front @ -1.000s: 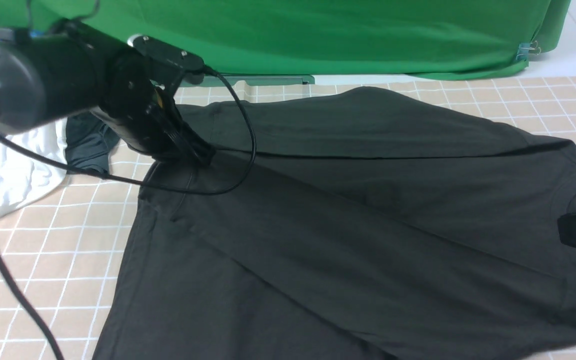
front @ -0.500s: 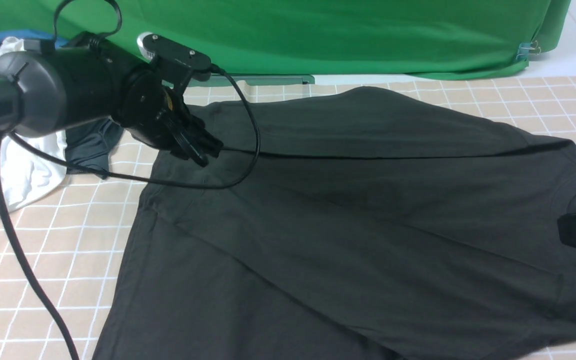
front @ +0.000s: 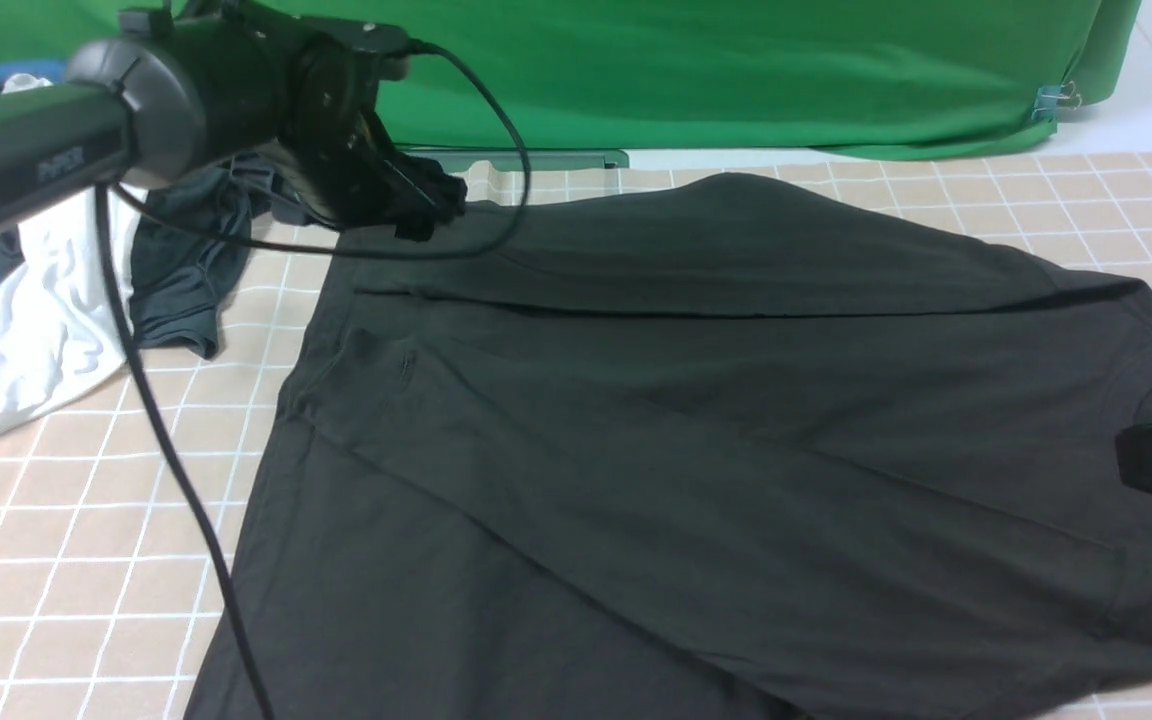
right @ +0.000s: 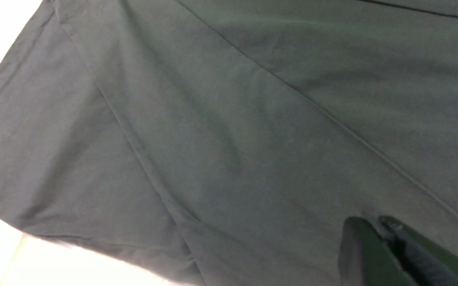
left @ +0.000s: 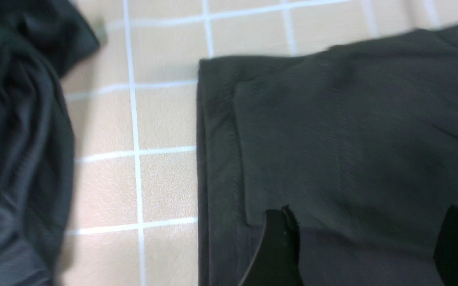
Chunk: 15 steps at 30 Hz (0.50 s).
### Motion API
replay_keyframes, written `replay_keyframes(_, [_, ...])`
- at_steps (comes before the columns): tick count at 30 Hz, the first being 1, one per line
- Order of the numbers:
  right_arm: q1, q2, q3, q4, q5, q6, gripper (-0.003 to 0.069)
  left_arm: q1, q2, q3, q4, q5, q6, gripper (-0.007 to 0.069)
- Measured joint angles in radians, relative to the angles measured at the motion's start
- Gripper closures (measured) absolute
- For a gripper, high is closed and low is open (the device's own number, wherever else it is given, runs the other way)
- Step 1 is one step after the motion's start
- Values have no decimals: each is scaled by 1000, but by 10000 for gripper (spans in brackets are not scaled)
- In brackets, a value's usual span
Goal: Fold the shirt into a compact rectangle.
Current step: 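Grab the top left corner of the dark shirt with the left gripper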
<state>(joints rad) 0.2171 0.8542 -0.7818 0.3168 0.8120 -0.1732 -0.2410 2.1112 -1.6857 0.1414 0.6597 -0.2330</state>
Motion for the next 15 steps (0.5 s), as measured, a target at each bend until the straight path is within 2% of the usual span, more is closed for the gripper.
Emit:
replay_keyframes(5, [0,0,0,0,-2,0,588,56,102,-95,-115,39,22,132])
replay_keyframes(15, [0,0,0,0,-4,0,588,62,179,-121,-141,29,81,142])
